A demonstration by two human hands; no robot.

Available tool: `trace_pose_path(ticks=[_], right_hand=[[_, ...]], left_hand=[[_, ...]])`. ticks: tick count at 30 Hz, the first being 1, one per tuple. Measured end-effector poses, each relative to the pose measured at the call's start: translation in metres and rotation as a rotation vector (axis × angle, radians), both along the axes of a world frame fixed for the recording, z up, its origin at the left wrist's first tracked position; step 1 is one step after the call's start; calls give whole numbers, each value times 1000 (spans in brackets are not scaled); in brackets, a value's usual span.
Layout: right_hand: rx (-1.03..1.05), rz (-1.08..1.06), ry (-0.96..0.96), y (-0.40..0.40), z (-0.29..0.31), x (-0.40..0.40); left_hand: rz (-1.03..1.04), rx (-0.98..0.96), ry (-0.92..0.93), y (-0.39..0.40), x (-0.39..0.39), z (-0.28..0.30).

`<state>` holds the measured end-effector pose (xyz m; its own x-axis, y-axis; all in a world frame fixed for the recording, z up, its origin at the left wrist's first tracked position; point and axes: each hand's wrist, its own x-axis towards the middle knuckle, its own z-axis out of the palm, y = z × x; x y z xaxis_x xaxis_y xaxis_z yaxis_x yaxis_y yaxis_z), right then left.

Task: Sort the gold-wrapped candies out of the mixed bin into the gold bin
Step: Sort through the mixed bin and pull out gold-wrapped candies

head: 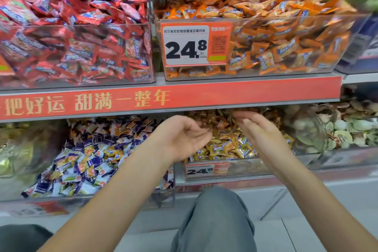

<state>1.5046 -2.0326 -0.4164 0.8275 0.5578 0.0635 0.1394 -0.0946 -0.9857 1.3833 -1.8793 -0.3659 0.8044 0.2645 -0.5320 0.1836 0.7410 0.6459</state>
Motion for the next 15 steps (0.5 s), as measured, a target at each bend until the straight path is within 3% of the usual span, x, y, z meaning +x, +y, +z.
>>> trace_pose_path(ticks=[5,10,13,15], right_hand=[[-5,166,-293,24,12,-49],[-153,457,-493,86,16,-90],[-368,275,-805,126,27,-97],[-487,306,-912,146,31,-99]], left_hand=[[-54,244,-33,7,-87,-3],[125,926,251,73,-163,-19],[161,1271,406,121,-180,-36],[47,1442,448,146,-177,-44]])
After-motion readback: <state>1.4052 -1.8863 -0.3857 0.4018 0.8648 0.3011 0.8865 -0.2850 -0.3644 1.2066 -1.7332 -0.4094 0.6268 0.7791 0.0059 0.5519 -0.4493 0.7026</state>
